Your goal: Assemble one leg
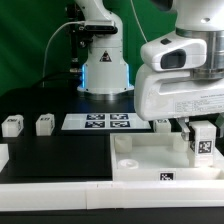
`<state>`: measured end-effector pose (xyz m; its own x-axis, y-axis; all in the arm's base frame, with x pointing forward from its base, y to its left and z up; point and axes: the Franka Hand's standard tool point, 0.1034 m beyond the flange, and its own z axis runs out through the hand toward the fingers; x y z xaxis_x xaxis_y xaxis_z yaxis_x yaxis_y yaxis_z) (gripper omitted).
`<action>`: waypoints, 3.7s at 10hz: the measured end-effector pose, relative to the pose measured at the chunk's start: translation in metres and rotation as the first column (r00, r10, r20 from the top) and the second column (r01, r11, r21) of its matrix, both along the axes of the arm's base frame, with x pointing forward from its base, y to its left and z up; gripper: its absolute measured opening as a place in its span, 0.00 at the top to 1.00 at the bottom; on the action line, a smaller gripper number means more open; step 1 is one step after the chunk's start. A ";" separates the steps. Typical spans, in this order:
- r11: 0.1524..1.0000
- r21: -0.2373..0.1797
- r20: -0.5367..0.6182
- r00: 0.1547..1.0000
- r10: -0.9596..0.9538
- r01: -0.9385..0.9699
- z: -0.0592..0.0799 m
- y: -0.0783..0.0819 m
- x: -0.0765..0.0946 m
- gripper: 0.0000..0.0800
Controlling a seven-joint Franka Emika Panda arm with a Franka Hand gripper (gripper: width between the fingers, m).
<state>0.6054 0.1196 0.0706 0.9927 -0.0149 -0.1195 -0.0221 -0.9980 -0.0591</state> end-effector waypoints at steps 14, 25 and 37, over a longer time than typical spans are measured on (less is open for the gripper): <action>0.592 -0.110 -0.005 0.595 -0.804 0.798 0.000 0.006 0.001 0.22; 0.927 0.025 0.039 0.927 0.373 -0.374 0.001 -0.004 0.004 0.19; 0.943 0.022 0.039 0.942 0.332 -0.333 0.001 -0.004 0.004 0.63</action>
Offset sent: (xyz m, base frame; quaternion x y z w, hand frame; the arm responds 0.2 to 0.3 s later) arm -0.0017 0.0003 -0.0009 0.0017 -0.0003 0.2907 0.9568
